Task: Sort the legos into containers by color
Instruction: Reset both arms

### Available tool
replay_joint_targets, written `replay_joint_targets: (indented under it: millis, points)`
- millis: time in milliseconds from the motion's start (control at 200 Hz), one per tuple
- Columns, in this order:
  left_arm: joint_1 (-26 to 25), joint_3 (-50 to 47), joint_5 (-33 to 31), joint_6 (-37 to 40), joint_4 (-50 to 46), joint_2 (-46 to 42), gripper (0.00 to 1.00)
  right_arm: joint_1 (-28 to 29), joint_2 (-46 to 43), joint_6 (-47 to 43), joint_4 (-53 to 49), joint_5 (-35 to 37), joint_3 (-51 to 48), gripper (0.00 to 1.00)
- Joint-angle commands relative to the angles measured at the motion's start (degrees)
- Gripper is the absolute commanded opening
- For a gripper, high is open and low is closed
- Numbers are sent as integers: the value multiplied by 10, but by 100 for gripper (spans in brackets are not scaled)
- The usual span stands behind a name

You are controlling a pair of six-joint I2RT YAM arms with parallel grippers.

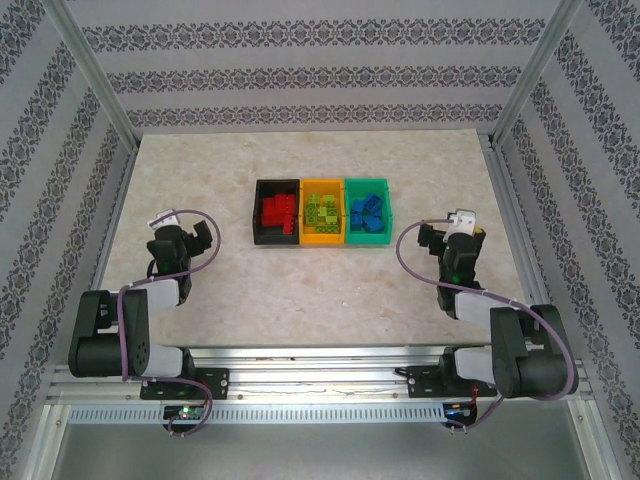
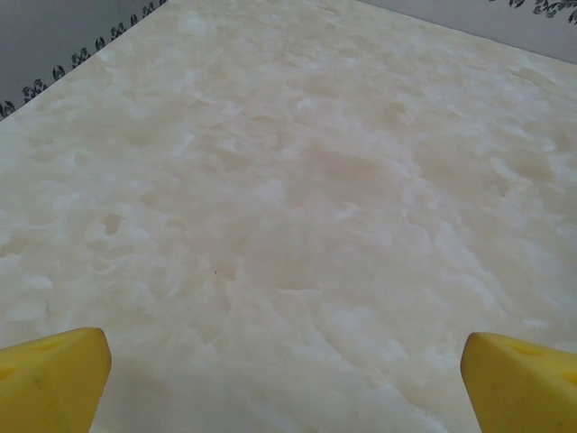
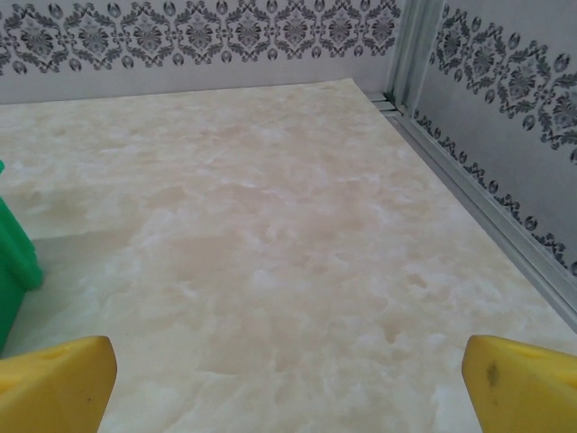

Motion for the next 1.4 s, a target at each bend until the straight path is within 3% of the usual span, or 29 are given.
replay_joint_targets:
  millis: [0, 180, 280, 440, 560, 630, 695, 1079, 1194, 1254, 1324, 1394]
  points:
    - [9, -8, 14, 15, 39, -14, 100, -5, 37, 7, 85, -28, -7, 98]
    - [11, -40, 20, 30, 83, -33, 100, 18, 159, -32, 222, -49, -3, 98]
    - [11, -36, 42, 36, 85, -28, 100, 32, 134, -49, 121, -54, 28, 98]
    - [12, -25, 52, 39, 101, -2, 100, 28, 145, -43, 129, -51, 33, 98]
    - [11, -30, 83, 64, 188, 52, 100, 26, 147, -43, 132, -55, 33, 98]
    - [11, -21, 93, 67, 133, 33, 100, 26, 147, -43, 134, -56, 32, 98]
    - [11, -28, 94, 69, 175, 48, 100, 26, 147, -43, 134, -56, 33, 98]
    - [8, -33, 110, 78, 181, 48, 100, 26, 147, -43, 134, -56, 32, 98]
    - [-8, -40, 140, 108, 210, 77, 100, 26, 147, -43, 134, -57, 32, 98]
    - [-22, -46, 131, 122, 325, 144, 99, 26, 147, -43, 134, -56, 31, 98]
    - [-24, -28, 125, 125, 202, 94, 99, 26, 147, -43, 135, -56, 32, 98]
    - [-24, -28, 126, 124, 261, 129, 99, 26, 146, -43, 135, -55, 31, 98]
